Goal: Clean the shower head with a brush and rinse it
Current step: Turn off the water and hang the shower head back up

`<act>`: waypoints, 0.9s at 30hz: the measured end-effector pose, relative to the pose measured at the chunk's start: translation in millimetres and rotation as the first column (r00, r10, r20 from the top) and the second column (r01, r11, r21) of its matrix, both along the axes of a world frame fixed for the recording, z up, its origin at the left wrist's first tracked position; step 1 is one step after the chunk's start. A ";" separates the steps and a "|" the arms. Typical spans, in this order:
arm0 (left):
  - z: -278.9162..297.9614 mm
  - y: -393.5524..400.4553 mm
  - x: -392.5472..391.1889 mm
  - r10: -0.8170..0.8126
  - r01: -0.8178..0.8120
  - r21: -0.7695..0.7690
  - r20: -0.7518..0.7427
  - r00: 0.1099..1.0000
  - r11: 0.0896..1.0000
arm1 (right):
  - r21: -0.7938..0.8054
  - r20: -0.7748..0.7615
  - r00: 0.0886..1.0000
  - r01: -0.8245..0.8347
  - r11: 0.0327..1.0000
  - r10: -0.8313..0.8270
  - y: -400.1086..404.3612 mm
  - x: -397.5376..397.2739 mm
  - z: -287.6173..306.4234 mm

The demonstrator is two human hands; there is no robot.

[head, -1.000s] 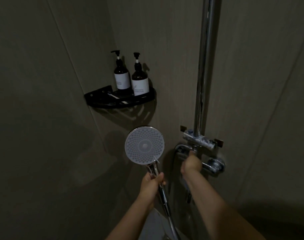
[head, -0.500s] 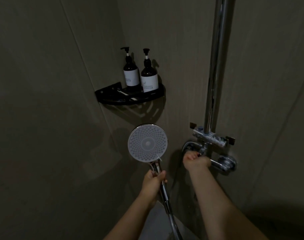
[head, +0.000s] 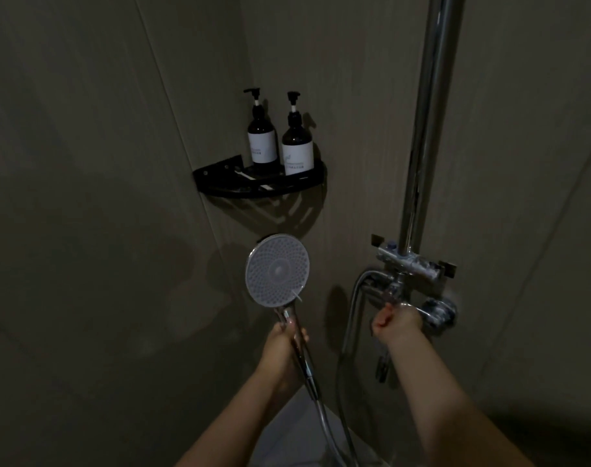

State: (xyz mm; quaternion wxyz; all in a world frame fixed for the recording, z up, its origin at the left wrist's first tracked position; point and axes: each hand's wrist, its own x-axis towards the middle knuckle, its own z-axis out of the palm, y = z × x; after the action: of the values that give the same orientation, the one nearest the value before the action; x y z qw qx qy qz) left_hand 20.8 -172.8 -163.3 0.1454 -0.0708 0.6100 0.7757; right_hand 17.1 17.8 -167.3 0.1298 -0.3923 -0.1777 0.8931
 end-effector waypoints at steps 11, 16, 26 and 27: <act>-34.5 -29.7 2.6 -0.016 0.010 -0.131 -0.043 0.999 0.991 | 0.806 0.307 0.947 -0.204 0.556 -0.098 -6.8 21.8 -53.5; -48.1 -48.7 -2.3 -0.025 0.003 -0.261 -0.084 0.996 0.965 | 0.836 0.369 0.929 -0.315 0.449 -0.037 -9.3 17.6 -59.6; -54.4 -66.5 -5.3 -0.029 -0.053 -0.462 -0.170 0.985 0.885 | 0.744 0.491 0.870 -0.441 0.502 0.038 -7.6 10.1 -78.2; -54.9 -67.0 -7.0 -0.015 -0.076 -0.463 -0.189 0.982 0.883 | 0.747 0.485 0.874 -0.434 0.504 0.035 -7.4 10.8 -79.3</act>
State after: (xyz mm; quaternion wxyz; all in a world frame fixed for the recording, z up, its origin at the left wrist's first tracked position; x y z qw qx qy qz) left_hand 13.8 -239.8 -218.2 0.0539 -0.0403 0.7888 0.6110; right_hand 27.9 10.4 -246.6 0.1353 -0.4298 -0.6584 0.6030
